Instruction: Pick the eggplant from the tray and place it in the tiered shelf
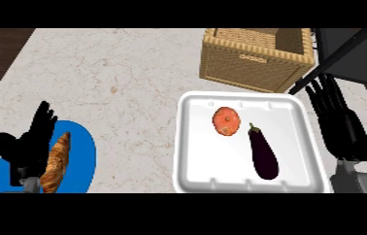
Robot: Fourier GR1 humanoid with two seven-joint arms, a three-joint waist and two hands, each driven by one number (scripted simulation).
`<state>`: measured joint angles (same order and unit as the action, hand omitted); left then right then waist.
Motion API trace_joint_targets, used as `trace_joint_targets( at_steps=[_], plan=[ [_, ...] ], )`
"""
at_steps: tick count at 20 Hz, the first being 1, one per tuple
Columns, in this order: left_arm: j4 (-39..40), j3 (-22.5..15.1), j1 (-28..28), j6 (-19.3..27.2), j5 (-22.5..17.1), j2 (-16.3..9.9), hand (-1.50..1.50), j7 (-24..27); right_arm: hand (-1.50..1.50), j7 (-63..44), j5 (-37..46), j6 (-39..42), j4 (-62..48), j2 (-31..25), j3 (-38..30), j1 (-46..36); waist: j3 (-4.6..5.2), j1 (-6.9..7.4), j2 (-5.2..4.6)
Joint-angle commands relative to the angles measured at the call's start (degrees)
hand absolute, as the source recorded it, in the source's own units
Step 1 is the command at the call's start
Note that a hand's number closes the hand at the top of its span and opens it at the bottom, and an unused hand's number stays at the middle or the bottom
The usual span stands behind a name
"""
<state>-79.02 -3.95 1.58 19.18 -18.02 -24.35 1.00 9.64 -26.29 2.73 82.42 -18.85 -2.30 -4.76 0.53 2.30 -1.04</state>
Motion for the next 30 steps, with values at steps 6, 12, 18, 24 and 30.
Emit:
trace_joint_targets(
  at_steps=[6, 12, 18, 24, 30],
  plan=[
    [-6.0, -10.3, -11.2, -5.5, 7.9, -0.2, 0.0, 1.1, -1.5, -16.5, 10.8, -3.1, -2.4, -10.3, 5.3, -8.2, -0.39, -3.02, 0.87],
    [-5.4, -12.2, -9.9, -5.5, 7.5, 2.6, 0.0, 1.3, 1.5, -9.1, 25.9, -23.2, -9.4, -11.3, 1.8, -2.0, -0.31, -3.64, 0.22],
    [-4.8, -12.4, -11.1, -6.5, 9.4, 4.1, 0.0, -0.2, -1.5, 6.8, 22.3, -30.5, -10.3, 0.9, -2.9, 2.9, -0.58, -2.53, 1.07],
    [-3.4, -13.2, -12.3, -5.4, 11.2, 7.3, 0.0, -1.2, -1.5, -6.9, 21.4, -13.7, 1.6, -9.6, 3.5, 4.8, -0.44, -2.84, 1.23],
    [-2.7, -12.3, -13.7, -6.5, 11.7, 7.2, 0.0, -2.2, -1.5, -24.9, 28.2, -11.3, 11.3, -15.6, 9.5, 0.5, -0.41, -2.51, 1.17]
  ],
)
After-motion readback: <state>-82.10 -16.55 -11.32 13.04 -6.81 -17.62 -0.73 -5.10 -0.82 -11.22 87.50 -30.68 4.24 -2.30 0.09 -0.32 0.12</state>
